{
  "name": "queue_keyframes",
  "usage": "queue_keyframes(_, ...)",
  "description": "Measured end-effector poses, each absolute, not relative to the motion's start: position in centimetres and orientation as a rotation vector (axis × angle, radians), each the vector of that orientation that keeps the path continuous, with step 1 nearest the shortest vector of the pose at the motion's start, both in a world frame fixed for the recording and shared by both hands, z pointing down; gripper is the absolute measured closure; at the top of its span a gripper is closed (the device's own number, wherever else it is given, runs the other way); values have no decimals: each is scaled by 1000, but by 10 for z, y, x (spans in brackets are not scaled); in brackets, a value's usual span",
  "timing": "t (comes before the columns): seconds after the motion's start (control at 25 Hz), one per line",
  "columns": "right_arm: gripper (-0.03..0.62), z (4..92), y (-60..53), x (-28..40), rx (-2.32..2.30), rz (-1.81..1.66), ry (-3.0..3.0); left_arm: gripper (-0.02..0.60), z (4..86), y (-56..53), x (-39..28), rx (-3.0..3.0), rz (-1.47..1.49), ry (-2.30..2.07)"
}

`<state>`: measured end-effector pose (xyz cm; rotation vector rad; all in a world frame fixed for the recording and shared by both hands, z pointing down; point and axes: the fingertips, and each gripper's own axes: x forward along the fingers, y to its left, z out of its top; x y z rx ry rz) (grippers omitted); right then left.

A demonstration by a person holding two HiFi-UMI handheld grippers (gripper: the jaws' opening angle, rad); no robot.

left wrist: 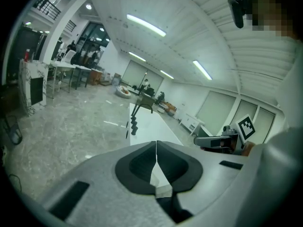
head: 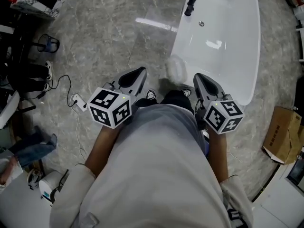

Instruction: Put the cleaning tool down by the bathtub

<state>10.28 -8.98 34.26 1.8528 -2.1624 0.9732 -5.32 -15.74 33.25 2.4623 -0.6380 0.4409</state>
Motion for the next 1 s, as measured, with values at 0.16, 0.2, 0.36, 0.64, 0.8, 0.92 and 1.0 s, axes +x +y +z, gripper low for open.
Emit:
queue_keyframes(0.16, 582, 338, -90, 103, 1894, 923, -2141, 571, 329, -155, -54, 2473, 419, -639)
queue_keyframes(0.2, 582, 337, -89, 101, 1898, 922, -2140, 572, 329, -153, -54, 2470, 418, -635)
queue_keyframes(0.36, 582, 342, -83, 92, 1884, 936, -2105, 571, 333, -147, -60, 2440, 413, -630)
queue_keyframes(0.64, 582, 356, -77, 85, 1847, 973, -2053, 571, 340, -144, -76, 2382, 399, -692)
queue_keyframes(0.8, 582, 356, -81, 82, 1828, 950, -2048, 572, 343, -143, -80, 2365, 412, -700)
queue_keyframes(0.92, 582, 357, -81, 80, 1830, 962, -2052, 572, 346, -144, -84, 2349, 416, -715)
queue_keyframes(1.0, 582, 359, -81, 79, 1829, 974, -2053, 571, 347, -146, -87, 2338, 413, -727)
